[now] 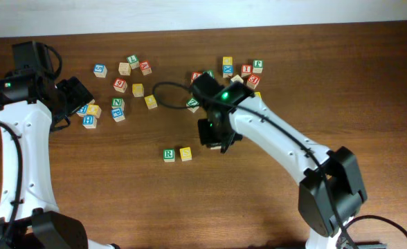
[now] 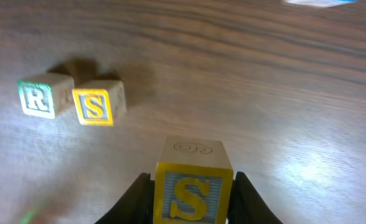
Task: Spell out RSS
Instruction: 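Carry the S block and place it right of the first S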
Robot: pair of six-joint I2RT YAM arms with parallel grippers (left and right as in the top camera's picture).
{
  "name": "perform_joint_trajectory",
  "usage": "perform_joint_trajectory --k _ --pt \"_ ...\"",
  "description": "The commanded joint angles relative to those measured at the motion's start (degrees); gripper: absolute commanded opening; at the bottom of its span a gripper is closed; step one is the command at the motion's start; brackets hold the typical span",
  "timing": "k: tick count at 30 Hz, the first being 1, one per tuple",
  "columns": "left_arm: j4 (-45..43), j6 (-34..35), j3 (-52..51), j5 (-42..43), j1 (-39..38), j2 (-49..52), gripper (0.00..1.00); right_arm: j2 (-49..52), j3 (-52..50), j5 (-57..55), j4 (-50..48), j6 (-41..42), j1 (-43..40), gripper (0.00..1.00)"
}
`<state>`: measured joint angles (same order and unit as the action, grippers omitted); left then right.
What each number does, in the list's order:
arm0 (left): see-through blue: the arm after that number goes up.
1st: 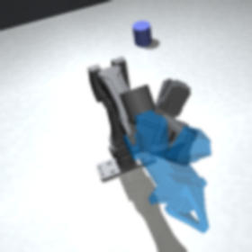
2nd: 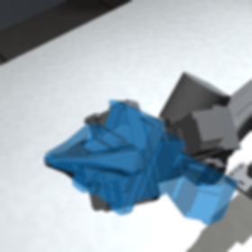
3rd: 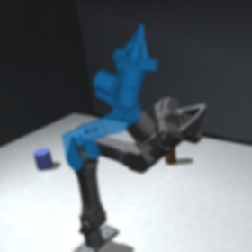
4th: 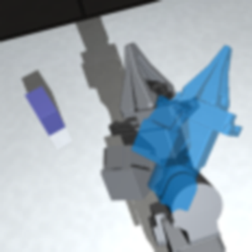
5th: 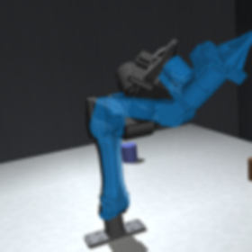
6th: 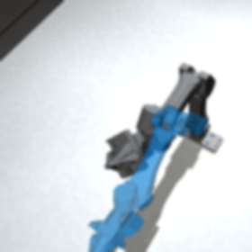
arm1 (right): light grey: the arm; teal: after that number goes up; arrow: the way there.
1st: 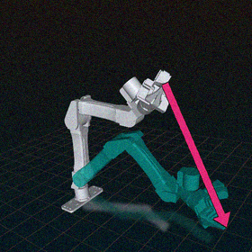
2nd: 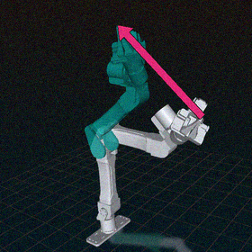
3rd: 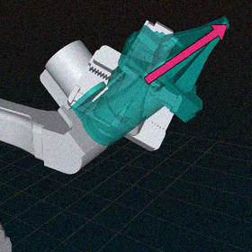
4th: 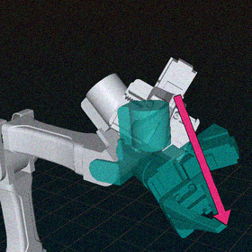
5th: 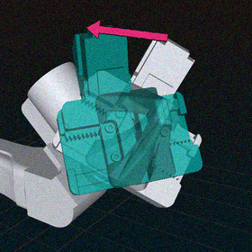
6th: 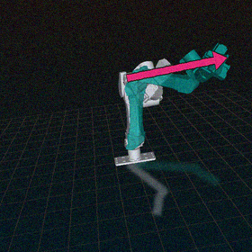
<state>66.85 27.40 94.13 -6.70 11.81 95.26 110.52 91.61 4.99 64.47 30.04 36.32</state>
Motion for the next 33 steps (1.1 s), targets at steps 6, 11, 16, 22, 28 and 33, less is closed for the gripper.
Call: perform_joint_trajectory --k 6,11,16,22,28,33 --pt "0.1 -0.7 0.5 -0.7 0.3 -0.6 0.99 -0.5 -11.3 -0.8 -15.3 4.3 4.2 0.25" --pt "0.1 -0.7 0.5 -0.7 0.3 -0.6 0.99 -0.5 -15.5 -1.2 -22.7 6.6 4.6 0.25" --pt "0.1 -0.7 0.5 -0.7 0.3 -0.6 0.99 -0.5 -16.3 -3.3 -24.5 7.2 4.8 0.26" --pt "0.1 -0.7 0.5 -0.7 0.3 -0.6 0.99 -0.1 -16.3 -4.6 -24.5 7.6 5.4 0.27" --pt "0.1 -0.7 0.5 -0.7 0.3 -0.6 0.99 2.1 -16.3 -5.1 -24.7 7.6 7.6 0.28" --pt "0.1 -0.7 0.5 -0.7 0.3 -0.6 0.99 2.4 -16.3 -6.1 -24.7 7.6 7.5 0.33"
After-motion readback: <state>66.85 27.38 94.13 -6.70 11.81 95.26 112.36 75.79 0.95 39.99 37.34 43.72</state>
